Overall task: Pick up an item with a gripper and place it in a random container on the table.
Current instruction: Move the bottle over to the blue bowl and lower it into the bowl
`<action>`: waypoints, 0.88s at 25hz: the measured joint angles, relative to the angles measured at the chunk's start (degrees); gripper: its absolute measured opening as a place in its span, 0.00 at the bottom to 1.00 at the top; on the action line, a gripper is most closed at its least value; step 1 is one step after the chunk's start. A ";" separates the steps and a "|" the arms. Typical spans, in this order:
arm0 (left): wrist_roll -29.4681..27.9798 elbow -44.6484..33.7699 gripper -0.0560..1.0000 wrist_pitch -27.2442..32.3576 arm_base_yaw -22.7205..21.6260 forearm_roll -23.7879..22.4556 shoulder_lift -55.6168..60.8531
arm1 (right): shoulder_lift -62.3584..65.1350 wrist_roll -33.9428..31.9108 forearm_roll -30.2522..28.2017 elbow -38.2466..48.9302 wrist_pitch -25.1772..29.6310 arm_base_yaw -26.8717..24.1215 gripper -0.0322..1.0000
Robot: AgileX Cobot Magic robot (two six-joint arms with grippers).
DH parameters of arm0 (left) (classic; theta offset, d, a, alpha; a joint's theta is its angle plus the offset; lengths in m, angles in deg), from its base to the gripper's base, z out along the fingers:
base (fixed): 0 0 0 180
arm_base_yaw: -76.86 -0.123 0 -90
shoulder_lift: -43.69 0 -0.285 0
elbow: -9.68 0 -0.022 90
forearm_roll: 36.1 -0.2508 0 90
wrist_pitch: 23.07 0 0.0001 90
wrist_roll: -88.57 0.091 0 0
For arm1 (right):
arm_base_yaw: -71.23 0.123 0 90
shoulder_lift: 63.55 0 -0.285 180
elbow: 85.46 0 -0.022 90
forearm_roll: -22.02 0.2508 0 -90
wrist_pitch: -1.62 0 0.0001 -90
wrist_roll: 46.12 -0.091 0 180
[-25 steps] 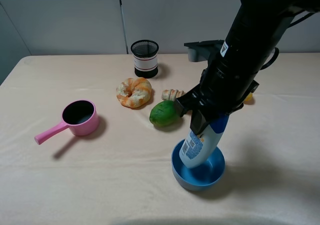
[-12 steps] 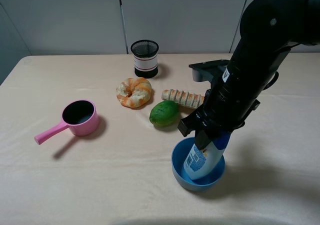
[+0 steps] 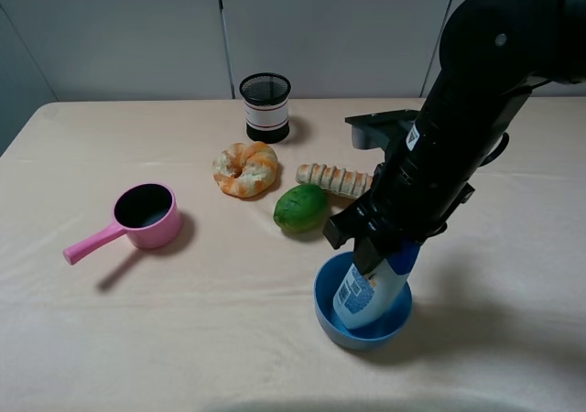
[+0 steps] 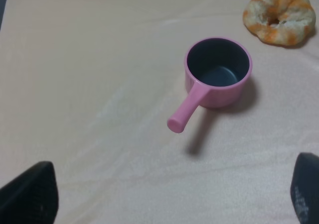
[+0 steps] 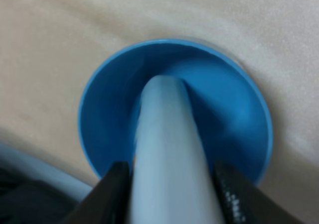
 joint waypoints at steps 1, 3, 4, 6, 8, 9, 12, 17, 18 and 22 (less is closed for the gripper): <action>0.00 0.00 0.95 0.00 0.00 0.00 0.00 | 0.00 0.00 0.30 0.00 0.00 0.00 0.42; 0.00 0.00 0.95 0.00 0.00 0.00 0.00 | 0.00 0.00 0.45 0.00 0.00 0.00 0.50; 0.00 0.00 0.95 0.00 0.00 0.00 0.00 | 0.00 0.00 0.48 0.00 0.00 0.00 0.56; 0.00 0.00 0.95 0.00 0.00 0.00 0.00 | 0.00 0.00 0.59 0.00 0.00 0.00 0.67; 0.00 0.00 0.95 0.00 0.00 0.00 0.00 | 0.00 0.00 0.73 0.00 0.07 0.00 0.69; 0.00 0.00 0.95 0.00 0.00 0.00 0.00 | 0.00 0.00 0.73 0.00 0.13 0.00 0.70; 0.00 0.00 0.95 0.00 0.00 0.00 0.00 | 0.00 0.00 0.73 0.00 0.32 0.00 0.70; 0.00 0.00 0.95 0.00 0.00 0.00 0.00 | 0.00 0.00 0.73 0.00 1.89 0.00 0.70; 0.00 0.00 0.95 0.00 0.00 0.00 0.00 | 0.00 0.00 0.73 0.00 2.04 0.00 0.70; 0.00 0.00 0.95 0.00 0.00 0.00 0.00 | 0.00 0.00 0.80 0.00 2.69 0.00 0.70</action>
